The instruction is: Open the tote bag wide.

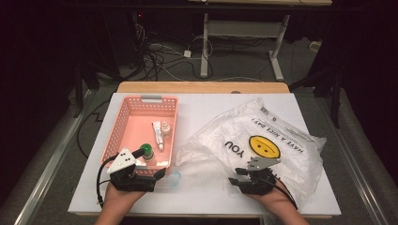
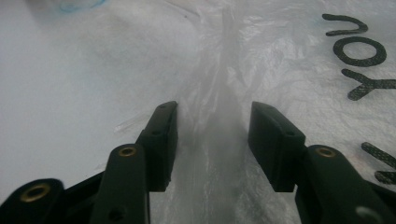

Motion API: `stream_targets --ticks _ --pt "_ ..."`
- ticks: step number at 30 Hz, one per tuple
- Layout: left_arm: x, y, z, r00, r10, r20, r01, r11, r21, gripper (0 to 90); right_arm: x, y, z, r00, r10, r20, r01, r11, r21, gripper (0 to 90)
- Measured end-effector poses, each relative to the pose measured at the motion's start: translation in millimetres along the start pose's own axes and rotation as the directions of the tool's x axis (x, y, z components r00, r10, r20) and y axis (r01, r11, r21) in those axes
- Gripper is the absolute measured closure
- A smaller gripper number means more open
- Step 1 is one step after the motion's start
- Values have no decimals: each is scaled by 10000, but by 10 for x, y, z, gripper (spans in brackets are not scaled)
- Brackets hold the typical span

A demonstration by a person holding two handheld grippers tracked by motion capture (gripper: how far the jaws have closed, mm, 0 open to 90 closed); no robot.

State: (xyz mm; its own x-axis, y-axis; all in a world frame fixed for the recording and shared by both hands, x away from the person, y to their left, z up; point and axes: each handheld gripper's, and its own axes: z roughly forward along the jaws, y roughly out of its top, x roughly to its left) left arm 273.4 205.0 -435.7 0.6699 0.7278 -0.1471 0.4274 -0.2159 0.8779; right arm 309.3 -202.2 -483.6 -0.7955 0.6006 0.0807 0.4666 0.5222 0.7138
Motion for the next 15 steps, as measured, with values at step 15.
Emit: stream_targets --ticks 15 --pt "-6 -3 3 10000 -32 -13 32 10000 33 0 -62 -7 0 9986 -281 444 281 9996 23 756"
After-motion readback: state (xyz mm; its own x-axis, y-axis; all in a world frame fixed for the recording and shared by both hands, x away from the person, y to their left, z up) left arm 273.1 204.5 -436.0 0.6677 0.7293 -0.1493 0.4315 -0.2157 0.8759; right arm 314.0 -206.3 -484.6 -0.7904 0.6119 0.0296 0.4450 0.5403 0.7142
